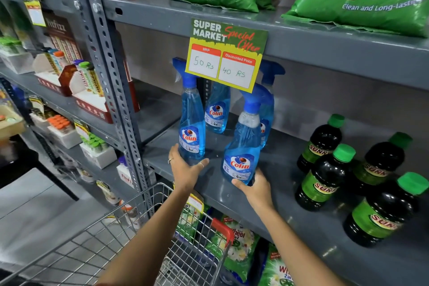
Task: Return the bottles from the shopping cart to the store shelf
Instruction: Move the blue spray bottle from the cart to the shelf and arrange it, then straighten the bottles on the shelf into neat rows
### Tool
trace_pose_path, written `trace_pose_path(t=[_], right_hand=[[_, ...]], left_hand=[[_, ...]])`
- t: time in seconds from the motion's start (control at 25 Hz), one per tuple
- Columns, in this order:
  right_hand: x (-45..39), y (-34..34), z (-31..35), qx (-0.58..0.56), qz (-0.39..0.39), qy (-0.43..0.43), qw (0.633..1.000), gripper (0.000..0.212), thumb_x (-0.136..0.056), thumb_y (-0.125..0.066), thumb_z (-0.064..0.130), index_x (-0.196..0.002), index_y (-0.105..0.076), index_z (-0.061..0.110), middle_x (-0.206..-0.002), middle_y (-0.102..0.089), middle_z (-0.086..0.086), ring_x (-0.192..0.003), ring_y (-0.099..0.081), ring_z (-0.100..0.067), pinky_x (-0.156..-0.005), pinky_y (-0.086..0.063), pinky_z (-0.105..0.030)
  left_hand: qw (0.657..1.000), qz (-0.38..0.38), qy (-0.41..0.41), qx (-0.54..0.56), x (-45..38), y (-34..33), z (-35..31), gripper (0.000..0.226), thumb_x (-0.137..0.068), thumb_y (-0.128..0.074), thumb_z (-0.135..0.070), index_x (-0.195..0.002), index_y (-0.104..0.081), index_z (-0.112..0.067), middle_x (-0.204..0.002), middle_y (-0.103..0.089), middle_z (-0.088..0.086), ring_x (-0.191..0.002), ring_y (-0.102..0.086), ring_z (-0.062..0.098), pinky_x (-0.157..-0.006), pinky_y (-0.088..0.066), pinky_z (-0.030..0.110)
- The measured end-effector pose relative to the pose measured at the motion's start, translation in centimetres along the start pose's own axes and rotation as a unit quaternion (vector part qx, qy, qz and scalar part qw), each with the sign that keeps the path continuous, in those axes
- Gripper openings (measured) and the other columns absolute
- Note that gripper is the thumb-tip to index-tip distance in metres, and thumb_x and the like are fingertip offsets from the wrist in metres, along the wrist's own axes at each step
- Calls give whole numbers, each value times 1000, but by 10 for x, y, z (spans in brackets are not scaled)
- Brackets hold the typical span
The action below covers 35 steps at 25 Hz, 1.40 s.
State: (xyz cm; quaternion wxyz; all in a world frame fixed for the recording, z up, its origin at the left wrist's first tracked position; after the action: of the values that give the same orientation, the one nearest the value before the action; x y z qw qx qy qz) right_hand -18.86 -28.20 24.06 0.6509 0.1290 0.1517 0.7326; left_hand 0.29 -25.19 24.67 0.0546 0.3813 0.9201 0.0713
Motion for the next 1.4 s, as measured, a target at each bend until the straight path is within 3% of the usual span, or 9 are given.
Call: trace_pose_path(t=[0.12, 0.28, 0.44, 0.6, 0.68, 0.88, 1.0, 1.12, 1.4], right_hand=[[19, 8, -7, -27, -32, 17, 999, 60, -69, -73, -3, -123, -51, 11, -115, -60, 2, -107, -58, -16, -96, -47, -31], [55, 37, -17, 27, -177, 70, 981, 44, -77, -59, -10, -117, -57, 8, -107, -62, -2, -101, -59, -23, -88, -50, -33], [80, 80, -29, 66, -289, 90, 951, 25, -77, -62, -6, -99, -62, 5, -88, -55, 2, -82, -62, -31, -72, -54, -45], [99, 129, -45, 79, -369, 75, 923, 16, -74, -64, -7, -85, -58, 2, -83, -48, -1, -74, -56, -35, -67, -46, -39], [105, 152, -52, 79, -404, 60, 909, 17, -72, -66, -6, -83, -55, -1, -82, -46, -4, -77, -54, -36, -69, -42, -36], [105, 181, -74, 68, -407, -25, 910, 53, -64, -80, 12, -101, -47, -4, -104, -49, -23, -97, -47, -34, -83, -39, -36], [96, 184, -86, 39, -356, -45, 932, 75, -63, -81, 23, -121, -40, 1, -119, -50, -20, -111, -49, -34, -96, -45, -44], [92, 182, -88, 42, -328, -37, 943, 80, -72, -74, 25, -137, -29, 10, -133, -51, -15, -121, -49, -32, -102, -44, -46], [95, 183, -87, 49, -328, -45, 942, 77, -78, -70, 24, -140, -26, 12, -135, -51, -16, -122, -48, -34, -102, -41, -44]], left_hand=[[999, -17, -40, -6, 39, -3, -7, 41, -73, -74, -13, -107, -52, -7, -104, -46, 2, -93, -50, 16, -81, -43, 24], [992, 63, -105, -35, 82, -30, -12, 9, -79, -65, -14, -83, -57, -16, -85, -60, 4, -82, -58, 19, -70, -48, 23], [987, 111, -114, -15, 114, -63, -24, 10, -79, -65, -11, -80, -56, -16, -80, -63, 6, -76, -60, 20, -72, -50, 30], [979, 179, -98, 0, 140, -93, -31, 14, -77, -66, -6, -85, -57, -14, -79, -62, 8, -73, -58, 19, -72, -47, 26], [973, 216, -78, -10, 149, -110, -31, 25, -75, -69, -6, -97, -59, -11, -89, -64, 11, -84, -61, 22, -78, -50, 29], [941, 336, -32, -22, 170, -146, -34, 81, -68, -78, -13, -137, -35, -11, -127, -53, 3, -118, -47, 13, -99, -37, 23], [939, 326, -48, -105, 167, -166, -34, 96, -66, -77, -35, -143, -22, -21, -139, -51, 1, -134, -39, 19, -117, -22, 38], [925, 319, -85, -189, 165, -180, -34, 82, -71, -67, -47, -139, -27, -27, -135, -55, -4, -133, -41, 15, -119, -8, 39], [916, 312, -140, -212, 167, -176, -28, 59, -78, -63, -39, -128, -40, -18, -127, -62, 2, -126, -48, 19, -120, -8, 40]])
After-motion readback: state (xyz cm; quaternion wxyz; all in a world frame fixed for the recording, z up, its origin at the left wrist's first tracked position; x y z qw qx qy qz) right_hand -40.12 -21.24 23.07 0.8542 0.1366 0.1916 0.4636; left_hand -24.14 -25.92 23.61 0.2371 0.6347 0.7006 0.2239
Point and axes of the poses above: each hand's wrist, its own x-axis away from the middle knuckle, its own y-axis out of the back of the hand, z = x × y, the point moved 2 cm from there along -x, towards the middle knuckle
